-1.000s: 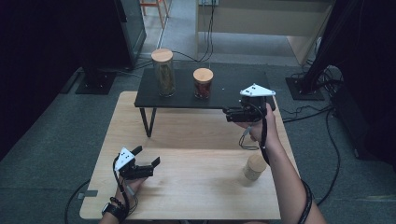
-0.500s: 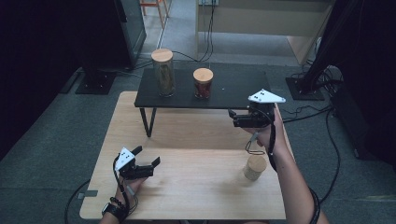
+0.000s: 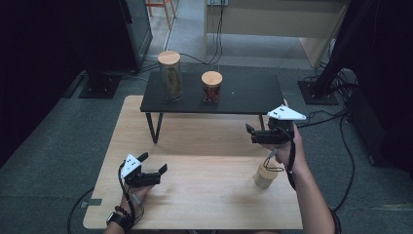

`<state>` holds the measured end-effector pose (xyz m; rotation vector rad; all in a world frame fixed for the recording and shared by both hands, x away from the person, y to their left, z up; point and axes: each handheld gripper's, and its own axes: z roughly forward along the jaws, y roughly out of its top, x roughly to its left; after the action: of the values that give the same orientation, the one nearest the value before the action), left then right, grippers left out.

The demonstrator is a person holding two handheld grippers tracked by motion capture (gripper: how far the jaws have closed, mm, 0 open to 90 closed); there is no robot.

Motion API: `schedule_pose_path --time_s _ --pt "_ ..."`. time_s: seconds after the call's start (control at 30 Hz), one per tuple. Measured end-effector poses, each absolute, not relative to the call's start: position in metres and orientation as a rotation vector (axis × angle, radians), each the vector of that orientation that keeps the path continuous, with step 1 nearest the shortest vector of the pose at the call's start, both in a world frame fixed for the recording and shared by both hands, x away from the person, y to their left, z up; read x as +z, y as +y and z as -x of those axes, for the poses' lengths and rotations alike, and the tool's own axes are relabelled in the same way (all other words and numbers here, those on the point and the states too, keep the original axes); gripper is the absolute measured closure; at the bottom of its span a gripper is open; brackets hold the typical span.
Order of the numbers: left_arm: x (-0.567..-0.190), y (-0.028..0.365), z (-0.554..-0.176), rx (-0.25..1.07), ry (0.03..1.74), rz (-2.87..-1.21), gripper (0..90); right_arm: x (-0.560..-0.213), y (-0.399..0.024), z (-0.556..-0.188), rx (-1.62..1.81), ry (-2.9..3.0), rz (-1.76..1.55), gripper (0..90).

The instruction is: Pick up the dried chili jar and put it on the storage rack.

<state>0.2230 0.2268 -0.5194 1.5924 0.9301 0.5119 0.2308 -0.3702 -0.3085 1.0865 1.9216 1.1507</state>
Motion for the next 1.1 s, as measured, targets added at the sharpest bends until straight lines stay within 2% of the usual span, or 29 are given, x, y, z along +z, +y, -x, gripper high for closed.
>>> schedule_pose_path --time_s 1.1 --pt "-0.518 0.226 -0.223 0.513 0.933 -1.602 0.4 -0.351 -0.404 -0.192 1.043 1.946 -1.161 2.6"
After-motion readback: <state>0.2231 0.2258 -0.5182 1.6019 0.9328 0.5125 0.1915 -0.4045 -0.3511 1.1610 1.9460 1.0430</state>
